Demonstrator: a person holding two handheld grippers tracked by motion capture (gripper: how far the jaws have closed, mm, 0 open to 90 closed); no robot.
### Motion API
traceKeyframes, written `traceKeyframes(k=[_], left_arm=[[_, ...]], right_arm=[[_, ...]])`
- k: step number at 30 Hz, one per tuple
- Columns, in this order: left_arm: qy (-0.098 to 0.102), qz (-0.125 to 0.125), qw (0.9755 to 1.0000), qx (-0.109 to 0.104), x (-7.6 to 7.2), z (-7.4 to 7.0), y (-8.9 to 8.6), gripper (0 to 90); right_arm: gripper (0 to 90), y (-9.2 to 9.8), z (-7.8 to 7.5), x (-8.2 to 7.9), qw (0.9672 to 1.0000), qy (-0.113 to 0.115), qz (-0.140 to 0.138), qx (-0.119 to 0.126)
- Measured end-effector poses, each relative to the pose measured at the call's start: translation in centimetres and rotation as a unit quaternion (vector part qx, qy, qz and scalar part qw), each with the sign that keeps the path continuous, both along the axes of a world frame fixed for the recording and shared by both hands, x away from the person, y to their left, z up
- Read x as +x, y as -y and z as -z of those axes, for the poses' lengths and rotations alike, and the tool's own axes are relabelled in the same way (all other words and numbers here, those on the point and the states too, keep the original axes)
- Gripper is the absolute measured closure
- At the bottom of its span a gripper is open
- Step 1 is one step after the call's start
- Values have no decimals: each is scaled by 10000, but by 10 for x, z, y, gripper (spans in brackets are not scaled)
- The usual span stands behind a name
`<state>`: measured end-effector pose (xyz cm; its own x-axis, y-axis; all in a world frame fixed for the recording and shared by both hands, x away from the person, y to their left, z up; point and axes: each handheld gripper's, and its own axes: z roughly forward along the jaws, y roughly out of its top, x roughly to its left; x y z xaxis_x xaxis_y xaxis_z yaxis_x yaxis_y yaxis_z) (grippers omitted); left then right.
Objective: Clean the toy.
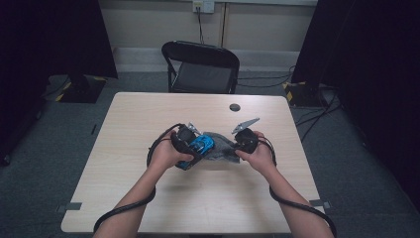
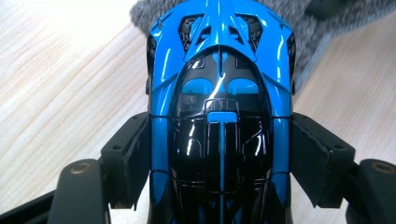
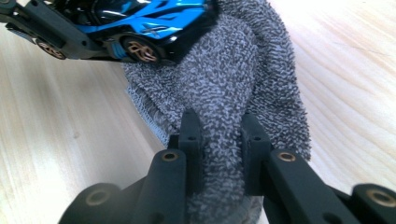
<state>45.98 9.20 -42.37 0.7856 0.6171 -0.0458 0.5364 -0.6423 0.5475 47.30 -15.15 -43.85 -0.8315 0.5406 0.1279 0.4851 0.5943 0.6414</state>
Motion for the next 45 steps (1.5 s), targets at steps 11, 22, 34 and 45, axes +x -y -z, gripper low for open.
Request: traceKeyframes(k=[11, 22, 34, 45], left_arm=[[-93, -43, 9999, -138, 5, 1, 5, 282], [-105, -88, 9998, -159, 12, -3, 11, 282], [-75, -243, 9994, -235, 21, -3, 12, 282], [-31, -535, 9984, -198, 29, -3, -7, 282]], right_arm=[[751, -11, 9, -8, 9996, -127, -243, 113], [751, -25, 14, -14, 9984, -169, -503, 182], [750, -43, 23, -23, 9962, -248, -805, 240], [750, -54, 26, -33, 9938, -312, -1064, 81]])
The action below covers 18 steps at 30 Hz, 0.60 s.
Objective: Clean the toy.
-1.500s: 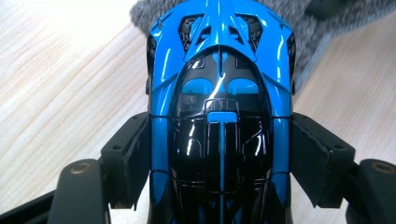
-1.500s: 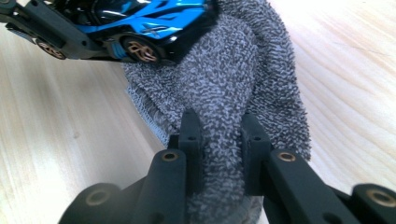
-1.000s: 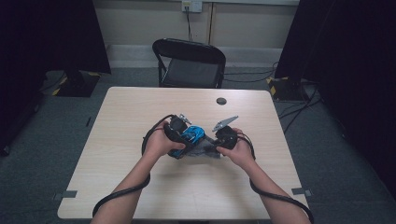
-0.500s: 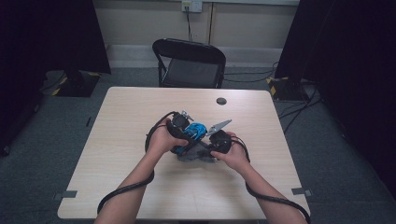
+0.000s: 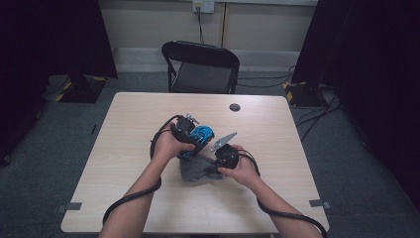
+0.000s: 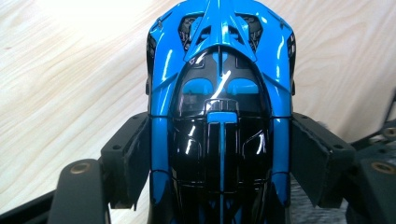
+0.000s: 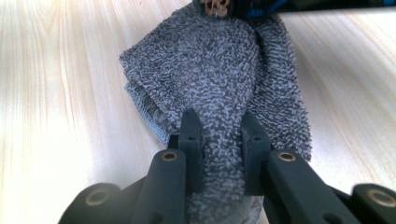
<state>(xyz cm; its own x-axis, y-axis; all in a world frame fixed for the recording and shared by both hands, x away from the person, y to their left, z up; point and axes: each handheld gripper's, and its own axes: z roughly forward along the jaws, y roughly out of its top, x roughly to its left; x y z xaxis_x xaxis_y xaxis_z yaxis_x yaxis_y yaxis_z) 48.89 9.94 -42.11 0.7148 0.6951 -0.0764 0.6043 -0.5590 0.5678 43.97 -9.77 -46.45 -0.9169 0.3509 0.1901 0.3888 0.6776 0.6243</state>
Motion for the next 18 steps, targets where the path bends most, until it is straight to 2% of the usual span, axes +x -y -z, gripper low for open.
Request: traceKeyframes(k=[5, 11, 14, 18], left_arm=[[35, -57, 10000, 4, -1, -2, -11, 282], [34, -47, 10000, 44, -8, -4, -19, 282], [59, 24, 9999, 100, -13, -5, -22, 282], [55, 84, 9999, 102, -19, -4, -22, 282]], right_arm=[[750, 9, -1, 4, 9999, -1, 122, -80], [750, 30, -7, 11, 9992, 118, 356, -157], [750, 48, -11, 18, 9975, 164, 660, -207], [750, 72, -21, 28, 9934, 224, 1121, -124]])
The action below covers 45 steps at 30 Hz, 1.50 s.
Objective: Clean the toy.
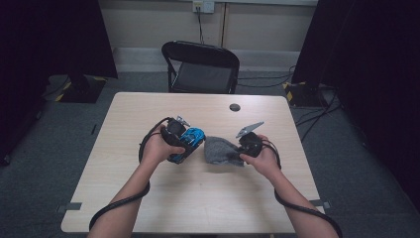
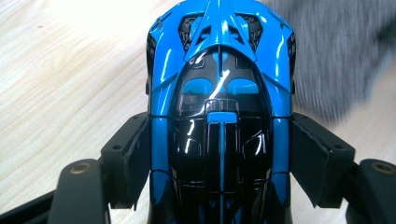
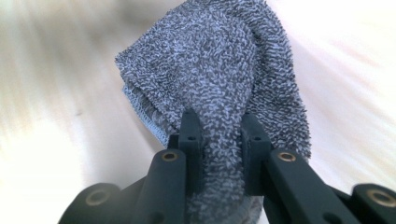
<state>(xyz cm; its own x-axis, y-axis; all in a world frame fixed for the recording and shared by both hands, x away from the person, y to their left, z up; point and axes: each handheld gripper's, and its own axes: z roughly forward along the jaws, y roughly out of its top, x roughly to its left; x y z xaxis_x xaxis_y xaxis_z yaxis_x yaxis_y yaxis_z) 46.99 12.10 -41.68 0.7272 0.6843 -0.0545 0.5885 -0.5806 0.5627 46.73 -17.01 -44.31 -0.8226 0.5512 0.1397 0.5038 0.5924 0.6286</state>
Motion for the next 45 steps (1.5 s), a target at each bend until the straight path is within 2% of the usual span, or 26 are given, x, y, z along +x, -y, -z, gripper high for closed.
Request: traceKeyframes(k=[4, 6, 10, 16, 21, 29, 45], left_arm=[[19, 145, 9999, 14, -8, 2, 7, 282], [23, 210, 9998, -47, -11, 3, 11, 282], [-1, 378, 9993, -36, -15, 5, 21, 282], [-34, 408, 9992, -50, -15, 8, 31, 282], [-15, 418, 9991, -11, -14, 9, 32, 282], [-40, 400, 9992, -68, -11, 7, 33, 282], [-78, 300, 9995, -105, -1, 6, 39, 282]], right_arm=[[750, 14, -6, 7, 9995, 78, 314, 25], [750, 16, -7, 9, 9993, 84, 349, 78], [750, 13, -9, 12, 9991, 109, 392, 123], [750, -1, -11, 11, 9996, 144, 212, 141], [750, -10, -9, 7, 9998, 112, 39, 151], [750, -19, -3, 2, 9998, 56, -115, 156], [750, -51, 9, -12, 9979, -45, -629, 145]])
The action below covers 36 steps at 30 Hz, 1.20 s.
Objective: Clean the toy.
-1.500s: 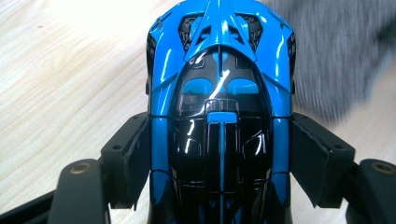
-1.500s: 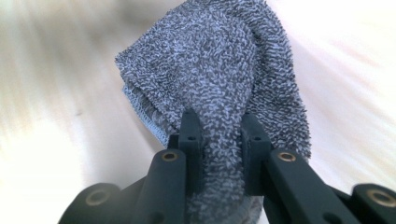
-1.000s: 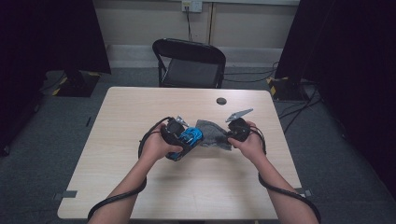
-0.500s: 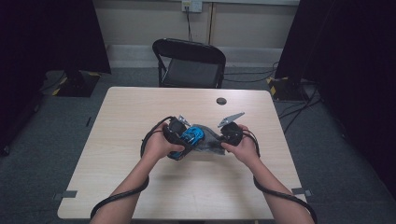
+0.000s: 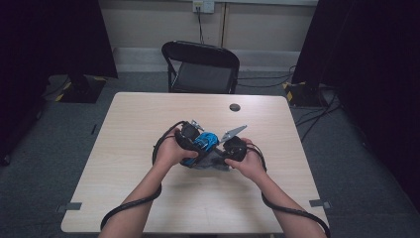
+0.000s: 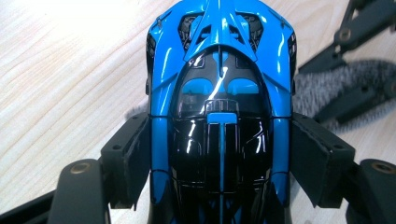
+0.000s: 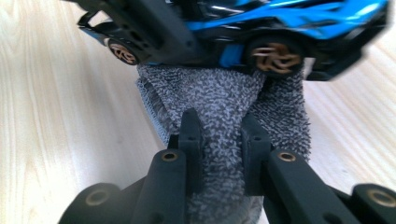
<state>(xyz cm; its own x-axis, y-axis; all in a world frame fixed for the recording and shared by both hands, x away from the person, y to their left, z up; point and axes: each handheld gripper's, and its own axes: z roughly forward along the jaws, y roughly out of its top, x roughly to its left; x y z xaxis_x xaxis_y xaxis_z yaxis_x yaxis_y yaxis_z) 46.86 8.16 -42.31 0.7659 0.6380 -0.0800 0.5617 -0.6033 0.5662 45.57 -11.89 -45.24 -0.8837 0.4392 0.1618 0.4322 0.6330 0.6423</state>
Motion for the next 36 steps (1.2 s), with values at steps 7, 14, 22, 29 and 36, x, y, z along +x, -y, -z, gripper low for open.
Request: traceKeyframes(k=[7, 14, 22, 29, 36], left_arm=[[49, -90, 9999, -43, 6, 0, 3, 282], [80, -381, 9992, 10, 14, -1, -8, 282], [-2, -709, 9975, 79, 15, 5, -39, 282], [-127, -797, 9965, 203, 6, 15, -62, 282], [-321, -878, 9951, 329, -2, 30, -80, 282]], right_arm=[[750, -12, 8, -7, 9998, -83, -172, 20], [749, -16, 13, -16, 9992, -137, -373, -14], [749, 10, 10, -12, 9998, -138, -111, 45], [747, 47, 8, -3, 9992, -79, 380, 22], [744, 88, 6, 9, 9945, 2, 1047, 2]])
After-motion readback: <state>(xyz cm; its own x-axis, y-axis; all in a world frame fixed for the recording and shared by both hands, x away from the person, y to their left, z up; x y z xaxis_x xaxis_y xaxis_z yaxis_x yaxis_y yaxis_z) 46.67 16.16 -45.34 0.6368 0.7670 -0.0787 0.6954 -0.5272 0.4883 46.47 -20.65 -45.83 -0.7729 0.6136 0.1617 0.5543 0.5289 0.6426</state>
